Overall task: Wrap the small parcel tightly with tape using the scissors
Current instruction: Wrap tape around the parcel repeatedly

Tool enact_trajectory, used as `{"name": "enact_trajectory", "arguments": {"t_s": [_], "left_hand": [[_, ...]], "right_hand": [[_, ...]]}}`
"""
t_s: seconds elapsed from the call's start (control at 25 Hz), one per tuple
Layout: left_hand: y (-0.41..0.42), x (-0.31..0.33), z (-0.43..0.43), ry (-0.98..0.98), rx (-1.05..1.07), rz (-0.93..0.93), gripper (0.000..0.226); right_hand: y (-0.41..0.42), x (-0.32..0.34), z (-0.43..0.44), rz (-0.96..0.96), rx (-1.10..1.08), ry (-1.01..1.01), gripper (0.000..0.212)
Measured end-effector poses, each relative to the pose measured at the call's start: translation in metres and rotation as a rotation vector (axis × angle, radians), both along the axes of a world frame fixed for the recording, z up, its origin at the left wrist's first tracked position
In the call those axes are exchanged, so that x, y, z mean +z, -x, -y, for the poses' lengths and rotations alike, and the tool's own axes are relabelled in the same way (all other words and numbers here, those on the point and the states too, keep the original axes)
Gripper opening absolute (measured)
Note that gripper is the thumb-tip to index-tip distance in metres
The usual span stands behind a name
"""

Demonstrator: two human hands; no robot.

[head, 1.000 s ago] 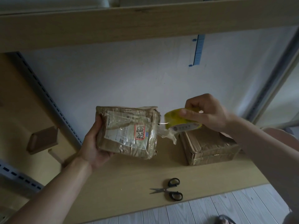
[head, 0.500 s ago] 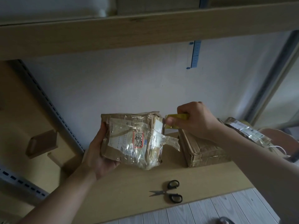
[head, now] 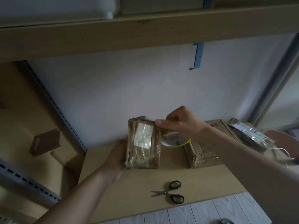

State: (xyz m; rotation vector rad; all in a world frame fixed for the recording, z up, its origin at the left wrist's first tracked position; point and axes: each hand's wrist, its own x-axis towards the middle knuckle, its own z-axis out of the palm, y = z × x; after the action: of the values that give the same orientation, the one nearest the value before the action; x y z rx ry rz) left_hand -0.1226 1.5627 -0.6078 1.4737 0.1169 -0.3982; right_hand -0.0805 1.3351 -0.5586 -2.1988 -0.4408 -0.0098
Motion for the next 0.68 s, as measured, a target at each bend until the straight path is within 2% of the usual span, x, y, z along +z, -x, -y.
{"name": "enact_trajectory", "arguments": {"t_s": [0.12,0.2,0.28,0.44,0.68], "left_hand": [[-0.003,0.012,0.003,0.095,-0.146,-0.021,0.07],[-0.002,0.009,0.003,-0.037,-0.184,0.098,0.087],[0.001,0.005,0.006,-0.13,-0.105,0.173,0.098],[0.001,0.006,0.008,-0.183,0.129,0.243,0.116],[0.007,0.003,0.022,-0.664,0.159,0.455,0.116]], "right_hand": [[0.002,-0.006,-0.01,-0.056,-0.149,0.201,0.066],[0.004,-0.009,-0.016,-0.051,-0.188,0.216,0.064],[0.005,-0.008,-0.021,-0.015,-0.198,0.213,0.066],[0.01,-0.002,-0.028,0.023,-0.216,0.187,0.065],[0.009,-0.01,-0.037,0.06,-0.223,0.206,0.063]]}}
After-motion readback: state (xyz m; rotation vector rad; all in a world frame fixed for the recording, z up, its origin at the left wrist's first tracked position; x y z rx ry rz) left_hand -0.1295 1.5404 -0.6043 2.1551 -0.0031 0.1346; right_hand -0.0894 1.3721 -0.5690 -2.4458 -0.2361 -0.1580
